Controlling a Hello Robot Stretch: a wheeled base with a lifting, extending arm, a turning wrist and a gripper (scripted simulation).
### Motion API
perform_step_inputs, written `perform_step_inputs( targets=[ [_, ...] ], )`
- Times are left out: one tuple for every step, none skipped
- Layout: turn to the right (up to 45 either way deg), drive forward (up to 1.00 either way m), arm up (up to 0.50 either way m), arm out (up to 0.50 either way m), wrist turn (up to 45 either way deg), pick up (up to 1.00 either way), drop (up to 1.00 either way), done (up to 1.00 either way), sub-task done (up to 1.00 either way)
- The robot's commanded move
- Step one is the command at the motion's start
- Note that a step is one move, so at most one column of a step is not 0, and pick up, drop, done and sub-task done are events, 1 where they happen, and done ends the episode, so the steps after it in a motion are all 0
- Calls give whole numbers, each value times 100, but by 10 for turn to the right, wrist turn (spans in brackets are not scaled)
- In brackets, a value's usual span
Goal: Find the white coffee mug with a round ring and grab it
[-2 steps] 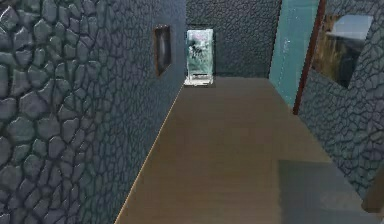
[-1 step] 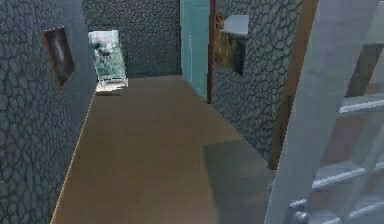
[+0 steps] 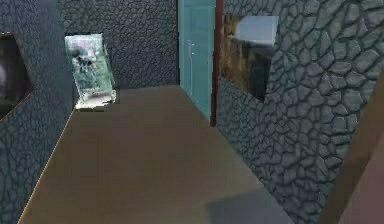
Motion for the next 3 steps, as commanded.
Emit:
perform_step_inputs(
  targets=[
    [450, 0, 0, 0, 0, 0, 0, 0, 0],
    [180, 0, 0, 0, 0, 0, 0, 0, 0],
    [0, 100, 0, 0, 0, 0, 0, 0, 0]
  ],
)
